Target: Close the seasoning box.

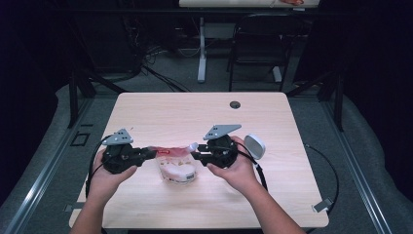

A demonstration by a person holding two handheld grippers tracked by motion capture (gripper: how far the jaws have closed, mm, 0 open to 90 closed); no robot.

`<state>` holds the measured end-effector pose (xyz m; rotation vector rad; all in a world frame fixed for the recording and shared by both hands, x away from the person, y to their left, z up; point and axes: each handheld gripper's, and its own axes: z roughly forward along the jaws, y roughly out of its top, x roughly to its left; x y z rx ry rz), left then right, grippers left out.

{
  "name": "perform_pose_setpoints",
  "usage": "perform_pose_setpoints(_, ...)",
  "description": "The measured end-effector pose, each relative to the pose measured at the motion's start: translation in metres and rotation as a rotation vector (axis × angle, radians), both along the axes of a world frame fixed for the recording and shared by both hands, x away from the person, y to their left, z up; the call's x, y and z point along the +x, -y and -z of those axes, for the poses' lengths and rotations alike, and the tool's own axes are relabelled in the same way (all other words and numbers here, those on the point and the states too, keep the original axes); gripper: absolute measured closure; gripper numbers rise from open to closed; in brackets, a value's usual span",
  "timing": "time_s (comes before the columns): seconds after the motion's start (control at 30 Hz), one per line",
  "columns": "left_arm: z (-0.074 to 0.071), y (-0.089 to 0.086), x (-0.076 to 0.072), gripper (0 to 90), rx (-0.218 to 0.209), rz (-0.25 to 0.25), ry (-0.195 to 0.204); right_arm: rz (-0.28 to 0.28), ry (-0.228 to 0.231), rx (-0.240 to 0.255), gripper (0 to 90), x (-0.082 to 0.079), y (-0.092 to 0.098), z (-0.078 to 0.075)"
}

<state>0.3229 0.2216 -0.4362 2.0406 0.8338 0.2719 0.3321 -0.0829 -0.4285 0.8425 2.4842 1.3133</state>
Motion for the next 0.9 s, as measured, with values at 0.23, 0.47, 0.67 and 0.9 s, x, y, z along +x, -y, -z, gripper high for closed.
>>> perform_pose_setpoints(0.23,-0.001,0.002,0.001,85.3,0.006,0.003,0.006,0.007,0.002,0.01,68.5,-0.002,0.001,-0.001)
perform_pose_setpoints(0.47,0.0,0.011,0.001,86.8,0.003,0.017,0.015,0.023,0.014,0.006,68.3,-0.006,0.009,-0.005)
perform_pose_setpoints(0.67,0.0,0.023,0.002,88.0,-0.035,0.042,0.031,0.039,0.025,0.001,68.5,-0.013,0.022,-0.009)
perform_pose_setpoints(0.9,0.0,0.038,0.003,90.0,-0.031,0.062,0.056,0.054,0.023,-0.01,68.5,-0.021,0.036,-0.008)
